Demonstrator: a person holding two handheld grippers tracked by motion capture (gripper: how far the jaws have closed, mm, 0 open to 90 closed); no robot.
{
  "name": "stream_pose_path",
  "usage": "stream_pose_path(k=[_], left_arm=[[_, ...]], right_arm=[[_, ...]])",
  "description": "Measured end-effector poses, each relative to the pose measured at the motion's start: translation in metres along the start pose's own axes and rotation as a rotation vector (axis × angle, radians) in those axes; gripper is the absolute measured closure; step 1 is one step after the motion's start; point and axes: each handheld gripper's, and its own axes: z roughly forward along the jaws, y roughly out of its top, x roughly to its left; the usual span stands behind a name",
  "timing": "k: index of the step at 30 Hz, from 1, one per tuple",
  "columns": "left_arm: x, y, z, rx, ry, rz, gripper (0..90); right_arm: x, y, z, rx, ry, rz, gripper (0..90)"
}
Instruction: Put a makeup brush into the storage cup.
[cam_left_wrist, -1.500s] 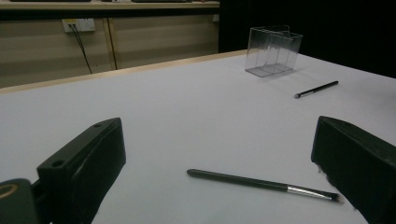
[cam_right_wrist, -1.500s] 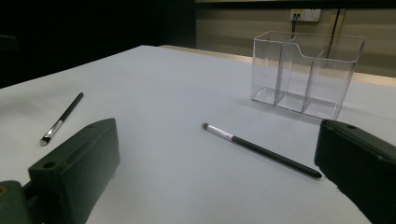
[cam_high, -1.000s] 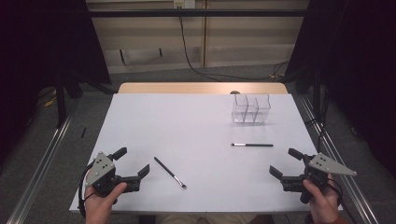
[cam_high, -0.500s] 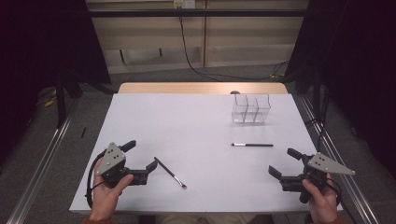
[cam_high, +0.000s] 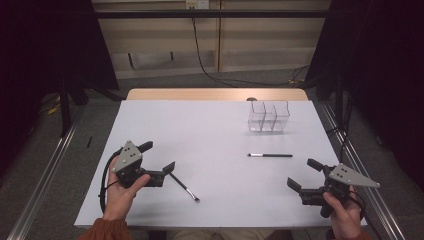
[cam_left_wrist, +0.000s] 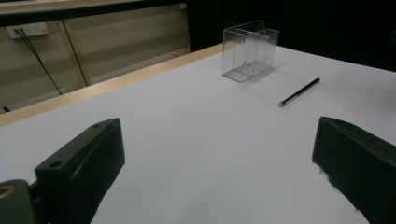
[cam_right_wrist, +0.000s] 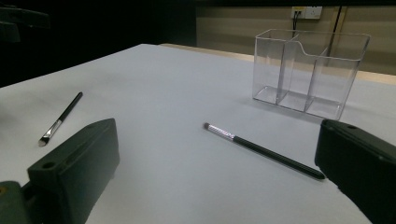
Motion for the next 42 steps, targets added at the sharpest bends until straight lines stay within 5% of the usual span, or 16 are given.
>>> stream_pose_path(k=[22, 33, 42], left_arm=[[0.015, 0.019, 0.028, 0.031, -0.024, 0.014, 2.4], [0.014, 0.024, 0.036, 0.114, -0.063, 0.055, 2.8], [0.012, 0.029, 0.045, 0.229, -0.112, 0.091, 3.2]], right_arm=[[0.0, 0.0, 0.0, 0.003, 0.004, -0.004, 0.0], [0.001, 0.0, 0.001, 0.004, 0.002, -0.004, 0.0], [0.0, 0.0, 0.0, 0.004, 0.004, -0.007, 0.0]])
